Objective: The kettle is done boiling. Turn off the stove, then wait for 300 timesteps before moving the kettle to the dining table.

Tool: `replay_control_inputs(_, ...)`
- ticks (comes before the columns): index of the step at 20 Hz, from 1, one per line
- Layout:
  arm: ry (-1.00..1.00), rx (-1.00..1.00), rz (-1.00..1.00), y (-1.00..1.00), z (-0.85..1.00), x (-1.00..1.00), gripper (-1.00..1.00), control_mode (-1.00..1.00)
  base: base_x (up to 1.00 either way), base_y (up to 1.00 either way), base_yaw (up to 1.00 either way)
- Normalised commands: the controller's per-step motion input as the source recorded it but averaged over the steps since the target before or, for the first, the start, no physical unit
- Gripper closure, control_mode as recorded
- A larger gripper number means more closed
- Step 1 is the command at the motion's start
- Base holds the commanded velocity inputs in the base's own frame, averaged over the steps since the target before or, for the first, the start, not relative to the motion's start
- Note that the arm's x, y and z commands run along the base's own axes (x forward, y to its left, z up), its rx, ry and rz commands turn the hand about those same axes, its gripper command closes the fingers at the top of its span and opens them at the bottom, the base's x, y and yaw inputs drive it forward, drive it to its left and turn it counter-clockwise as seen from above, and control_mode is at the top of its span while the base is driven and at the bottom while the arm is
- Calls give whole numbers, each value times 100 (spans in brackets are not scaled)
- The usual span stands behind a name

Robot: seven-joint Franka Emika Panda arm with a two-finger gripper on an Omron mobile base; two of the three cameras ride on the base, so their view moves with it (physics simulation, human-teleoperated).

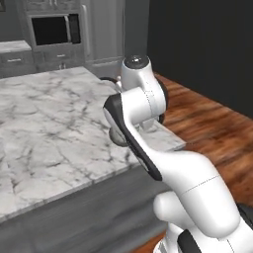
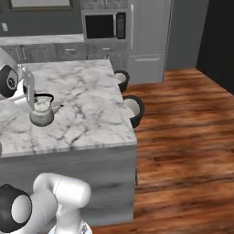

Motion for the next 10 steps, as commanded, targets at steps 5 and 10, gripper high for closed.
replay_control_inputs(5, 0, 0, 0, 0, 0, 0, 100, 100, 38, -44, 31)
replay_control_inputs(10, 0, 0, 0, 0, 0, 0, 100, 100, 49, -44, 34)
